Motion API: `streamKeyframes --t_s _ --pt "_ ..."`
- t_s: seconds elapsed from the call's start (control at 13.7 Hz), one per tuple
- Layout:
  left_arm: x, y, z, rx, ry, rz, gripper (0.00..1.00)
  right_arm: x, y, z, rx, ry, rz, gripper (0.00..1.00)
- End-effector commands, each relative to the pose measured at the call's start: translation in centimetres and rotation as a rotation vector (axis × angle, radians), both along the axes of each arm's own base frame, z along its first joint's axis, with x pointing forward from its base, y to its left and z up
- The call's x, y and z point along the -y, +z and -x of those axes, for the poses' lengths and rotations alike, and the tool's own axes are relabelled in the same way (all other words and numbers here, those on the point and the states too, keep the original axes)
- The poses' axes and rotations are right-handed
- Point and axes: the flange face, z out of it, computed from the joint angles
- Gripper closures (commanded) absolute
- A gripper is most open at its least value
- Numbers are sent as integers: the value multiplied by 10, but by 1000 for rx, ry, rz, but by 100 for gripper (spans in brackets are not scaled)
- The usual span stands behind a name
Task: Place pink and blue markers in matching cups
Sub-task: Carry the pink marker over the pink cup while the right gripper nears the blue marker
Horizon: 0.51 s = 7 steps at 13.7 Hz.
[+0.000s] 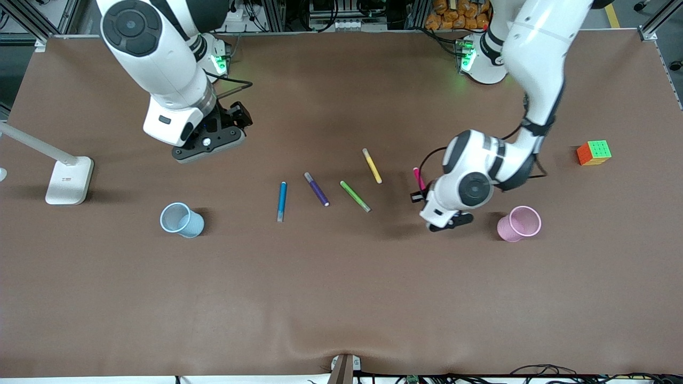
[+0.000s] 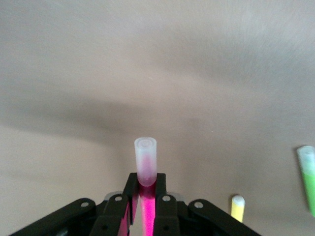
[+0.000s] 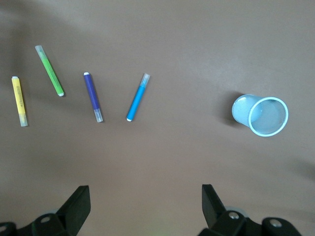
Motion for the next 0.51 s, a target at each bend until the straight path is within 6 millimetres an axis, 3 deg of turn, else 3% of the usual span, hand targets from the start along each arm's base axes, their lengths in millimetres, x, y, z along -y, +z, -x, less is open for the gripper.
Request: streamKeyframes --t_s 0.0,0.44 --pt "-43 63 -22 0 47 3 100 -14 -10 -3 10 -12 2 0" --pt "-130 138 -53 125 171 -51 100 -31 -41 -19 33 -10 -10 0"
